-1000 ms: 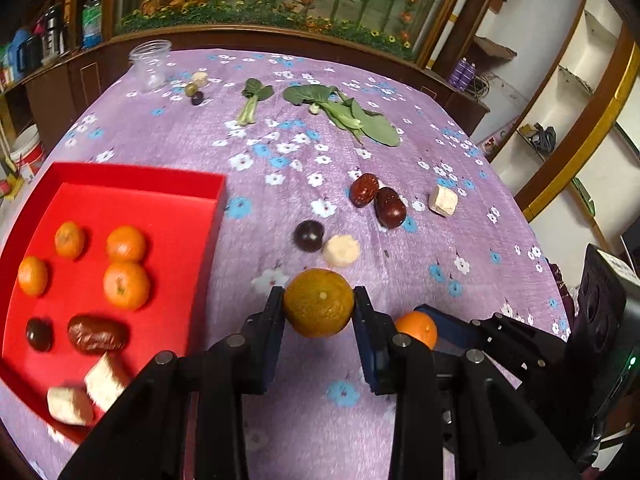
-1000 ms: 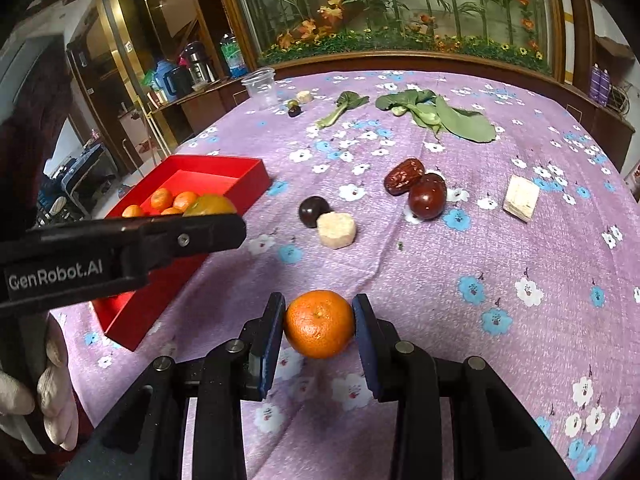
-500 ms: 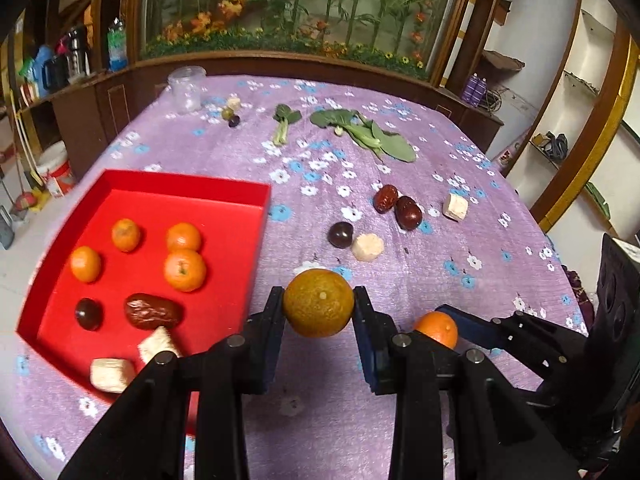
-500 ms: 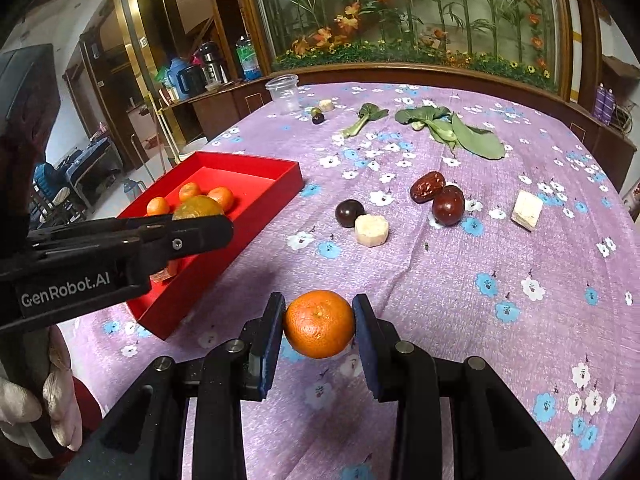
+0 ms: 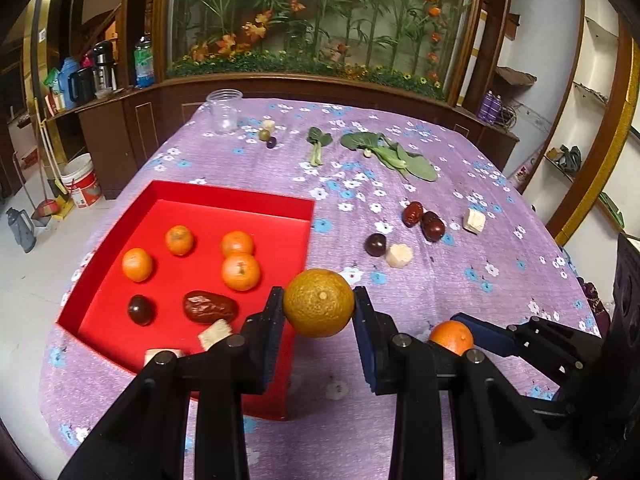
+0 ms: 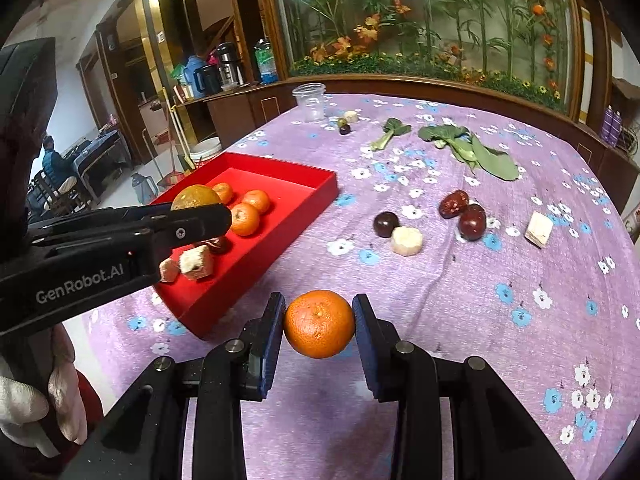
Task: Organize fruits
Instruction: 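Lift and carry both mandarins toward the red tray, then lower both mandarins into the red tray and open both tools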
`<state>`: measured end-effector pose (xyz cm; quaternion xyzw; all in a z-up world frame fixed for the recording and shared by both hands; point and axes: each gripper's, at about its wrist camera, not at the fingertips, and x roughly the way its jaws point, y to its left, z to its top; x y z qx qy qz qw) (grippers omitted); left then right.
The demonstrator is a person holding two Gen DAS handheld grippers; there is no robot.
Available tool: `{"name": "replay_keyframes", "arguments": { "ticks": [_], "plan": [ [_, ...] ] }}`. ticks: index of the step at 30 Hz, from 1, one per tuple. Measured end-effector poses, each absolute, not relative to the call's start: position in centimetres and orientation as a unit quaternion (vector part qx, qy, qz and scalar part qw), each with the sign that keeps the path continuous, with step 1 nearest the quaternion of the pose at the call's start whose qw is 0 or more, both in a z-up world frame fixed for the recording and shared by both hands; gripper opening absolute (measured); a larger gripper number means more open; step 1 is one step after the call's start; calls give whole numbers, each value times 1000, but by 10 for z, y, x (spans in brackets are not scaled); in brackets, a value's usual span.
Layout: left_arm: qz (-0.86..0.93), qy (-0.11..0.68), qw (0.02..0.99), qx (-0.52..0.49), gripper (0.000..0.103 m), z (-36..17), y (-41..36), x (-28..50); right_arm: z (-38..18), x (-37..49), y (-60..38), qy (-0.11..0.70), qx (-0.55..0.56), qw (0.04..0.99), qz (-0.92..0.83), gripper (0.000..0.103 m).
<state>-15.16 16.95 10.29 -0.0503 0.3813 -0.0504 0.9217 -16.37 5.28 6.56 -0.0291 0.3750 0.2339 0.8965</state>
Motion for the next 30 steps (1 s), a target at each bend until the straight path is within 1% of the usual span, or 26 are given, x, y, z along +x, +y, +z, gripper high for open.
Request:
{"name": "replay_keyframes", "arguments": {
  "ticks": [22, 30],
  "plan": [
    [-5, 380, 920, -92, 32, 93, 233, -149, 72, -159, 114, 374, -78, 883, 271, 38],
    [48, 376, 918, -119, 33, 90, 287, -145, 73, -145, 137, 377, -86, 877, 285, 38]
  ]
}}
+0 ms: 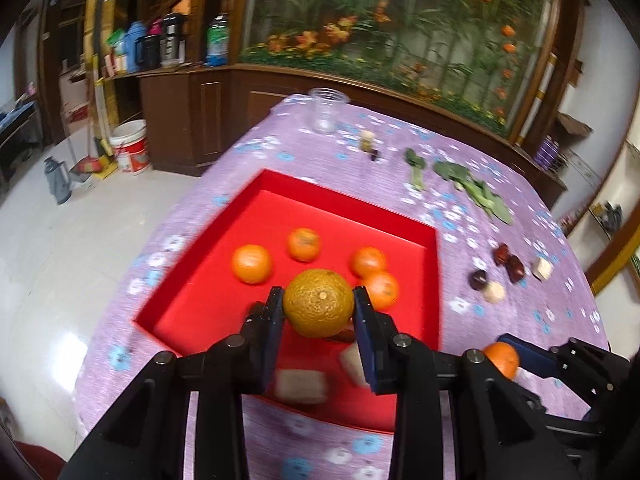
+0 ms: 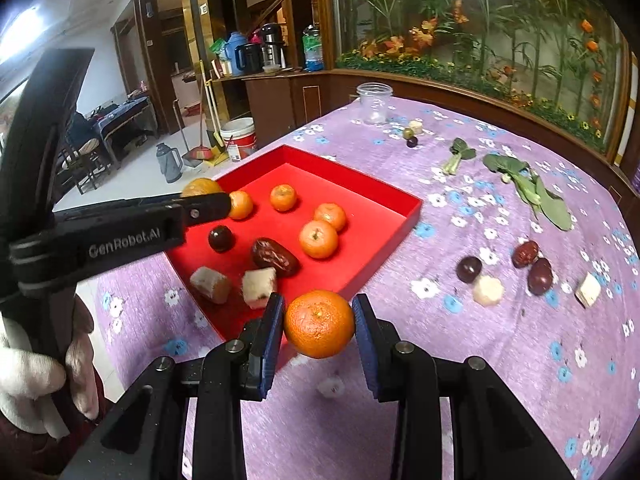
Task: Organize fruits
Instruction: 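Lower both mandarins into the red tray and open both tools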
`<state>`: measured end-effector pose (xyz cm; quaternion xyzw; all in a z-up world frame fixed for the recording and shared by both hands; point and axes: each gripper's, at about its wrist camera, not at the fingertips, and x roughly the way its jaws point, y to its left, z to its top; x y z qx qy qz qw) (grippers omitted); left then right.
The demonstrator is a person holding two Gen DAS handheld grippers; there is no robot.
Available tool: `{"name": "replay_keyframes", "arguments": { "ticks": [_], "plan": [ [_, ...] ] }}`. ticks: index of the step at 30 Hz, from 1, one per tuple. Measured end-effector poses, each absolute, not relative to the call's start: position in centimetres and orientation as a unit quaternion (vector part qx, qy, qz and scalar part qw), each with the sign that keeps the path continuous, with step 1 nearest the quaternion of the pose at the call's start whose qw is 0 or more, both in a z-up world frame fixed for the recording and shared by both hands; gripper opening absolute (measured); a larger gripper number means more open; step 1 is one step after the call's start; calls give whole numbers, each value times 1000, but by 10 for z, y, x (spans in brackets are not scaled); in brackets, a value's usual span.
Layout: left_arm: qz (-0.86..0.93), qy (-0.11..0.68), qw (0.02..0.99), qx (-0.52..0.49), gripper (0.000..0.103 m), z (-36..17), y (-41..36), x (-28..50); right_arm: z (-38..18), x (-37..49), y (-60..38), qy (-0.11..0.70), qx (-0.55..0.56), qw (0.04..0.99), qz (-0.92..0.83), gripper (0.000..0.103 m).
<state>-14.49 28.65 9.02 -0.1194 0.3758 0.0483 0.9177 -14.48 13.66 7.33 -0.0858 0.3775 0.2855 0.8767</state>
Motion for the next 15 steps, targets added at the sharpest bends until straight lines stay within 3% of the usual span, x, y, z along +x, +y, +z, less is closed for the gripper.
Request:
{"name": "replay_keyframes", "arguments": {
  "ticks": [15],
  "plan": [
    [103, 407, 897, -140, 33, 56, 341, -116, 51, -99, 190, 398, -101, 860, 302, 38]
  ]
}}
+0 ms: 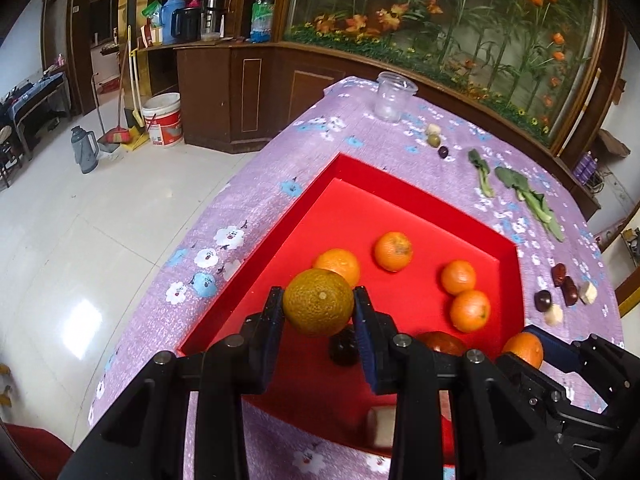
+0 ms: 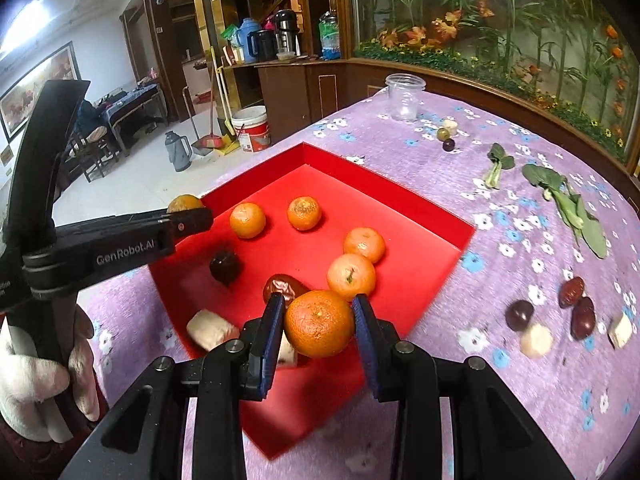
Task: Organize fruits
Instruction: 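Lower both mandarins into the red tray and open both tools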
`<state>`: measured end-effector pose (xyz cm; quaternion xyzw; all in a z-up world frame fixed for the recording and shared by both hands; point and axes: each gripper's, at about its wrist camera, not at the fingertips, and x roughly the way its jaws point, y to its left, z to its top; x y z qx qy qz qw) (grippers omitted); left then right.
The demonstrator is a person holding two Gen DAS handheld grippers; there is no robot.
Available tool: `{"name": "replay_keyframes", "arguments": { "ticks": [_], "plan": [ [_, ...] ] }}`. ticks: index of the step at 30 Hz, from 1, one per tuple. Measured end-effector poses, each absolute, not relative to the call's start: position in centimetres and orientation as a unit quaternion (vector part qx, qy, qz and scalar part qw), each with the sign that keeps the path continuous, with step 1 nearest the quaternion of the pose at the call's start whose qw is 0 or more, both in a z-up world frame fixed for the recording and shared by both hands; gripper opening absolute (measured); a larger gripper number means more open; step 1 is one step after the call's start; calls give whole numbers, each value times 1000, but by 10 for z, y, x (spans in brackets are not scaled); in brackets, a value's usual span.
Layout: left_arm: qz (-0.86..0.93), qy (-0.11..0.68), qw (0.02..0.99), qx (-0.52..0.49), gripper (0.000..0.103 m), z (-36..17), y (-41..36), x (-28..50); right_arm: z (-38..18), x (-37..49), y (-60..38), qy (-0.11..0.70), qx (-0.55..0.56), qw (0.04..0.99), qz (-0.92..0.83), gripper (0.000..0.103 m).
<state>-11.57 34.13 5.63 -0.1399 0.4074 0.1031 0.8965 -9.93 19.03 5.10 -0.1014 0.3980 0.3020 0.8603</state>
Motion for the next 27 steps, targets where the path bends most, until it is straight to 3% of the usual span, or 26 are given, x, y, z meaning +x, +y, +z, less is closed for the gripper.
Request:
{"name": "replay_keyframes", "arguments": {
  "ticks": [12, 14, 18, 20, 22, 27],
  "plan": [
    [119, 415, 892, -137, 34, 43, 350, -102, 33, -81, 198, 418, -101, 851, 301, 38],
    [119, 413, 893, -135, 49, 43, 349, -101, 32, -80, 199, 420, -101, 849, 303, 38],
    [119, 405, 898, -125, 59, 46, 344, -98, 30, -77, 200, 421, -97, 848, 307, 39],
    [120, 402, 901, -114, 72, 48, 339, -97, 31, -76, 199, 420, -91, 849, 308, 53],
    [124, 397, 904, -99, 78, 52, 332, -97, 32, -77, 197, 416, -86, 851, 309, 61],
    [125, 390, 909, -79, 82, 60, 320, -98, 37, -80, 193, 410, -82, 854, 310, 61]
  ]
}}
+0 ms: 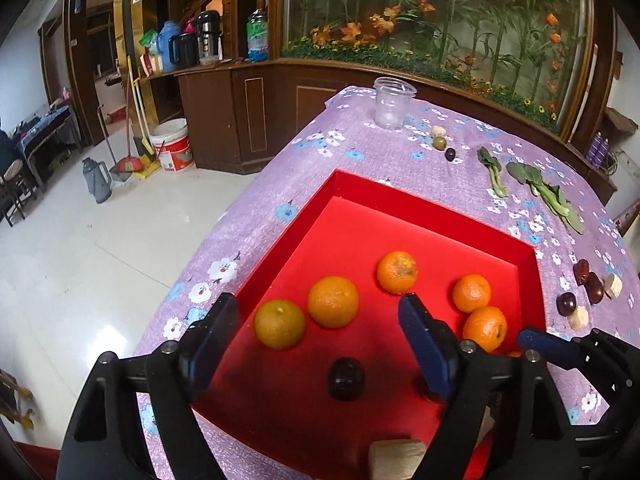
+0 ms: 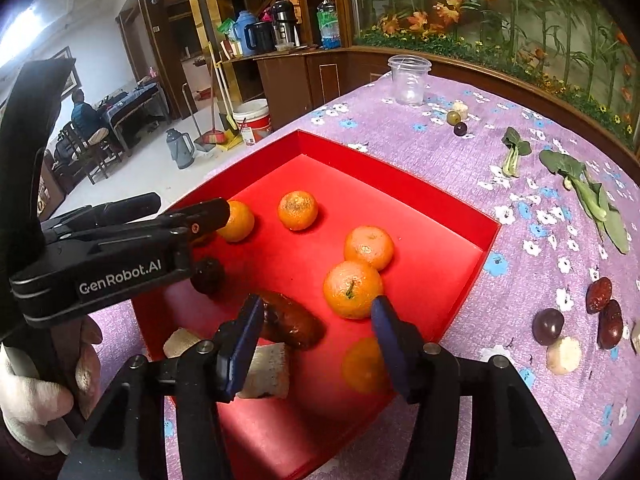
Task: Organize fruits
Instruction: 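Lower both mandarins into the red tray and open both tools, then move both tools back from the tray toward the red dates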
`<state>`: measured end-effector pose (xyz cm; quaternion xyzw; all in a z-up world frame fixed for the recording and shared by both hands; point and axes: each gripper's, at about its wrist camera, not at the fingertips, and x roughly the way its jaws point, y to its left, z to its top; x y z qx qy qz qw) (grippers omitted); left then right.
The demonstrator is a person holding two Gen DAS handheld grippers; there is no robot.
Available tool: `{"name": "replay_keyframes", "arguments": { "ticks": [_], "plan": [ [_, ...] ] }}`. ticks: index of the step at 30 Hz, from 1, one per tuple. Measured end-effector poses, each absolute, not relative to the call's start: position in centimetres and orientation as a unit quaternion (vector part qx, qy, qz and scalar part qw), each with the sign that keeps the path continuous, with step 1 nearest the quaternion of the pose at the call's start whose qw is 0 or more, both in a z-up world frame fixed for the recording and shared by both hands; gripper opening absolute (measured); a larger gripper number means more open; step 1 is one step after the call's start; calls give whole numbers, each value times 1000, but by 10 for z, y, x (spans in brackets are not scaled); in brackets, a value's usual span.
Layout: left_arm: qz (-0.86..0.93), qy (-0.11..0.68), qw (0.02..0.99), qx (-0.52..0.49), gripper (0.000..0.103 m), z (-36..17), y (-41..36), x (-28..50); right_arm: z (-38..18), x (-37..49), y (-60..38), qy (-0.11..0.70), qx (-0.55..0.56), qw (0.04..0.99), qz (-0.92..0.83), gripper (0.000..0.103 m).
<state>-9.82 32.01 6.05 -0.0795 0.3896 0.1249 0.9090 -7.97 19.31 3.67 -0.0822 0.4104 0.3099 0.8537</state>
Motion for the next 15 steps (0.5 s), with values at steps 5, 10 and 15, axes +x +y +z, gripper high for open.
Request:
{"name": "replay_keyframes", "arguments": {
  "ticks": [5, 10, 15],
  "plan": [
    [126, 385, 912, -69, 82, 70, 311, -102, 42, -83, 186, 405, -76, 858, 307, 61],
    [122, 375, 917, -56, 82, 83, 299, -110, 48, -88, 174, 398, -66, 864, 302, 61],
    [112, 370, 922, -41, 82, 92, 281, -115, 53, -95, 160, 391, -57, 869, 299, 61]
  ]
}}
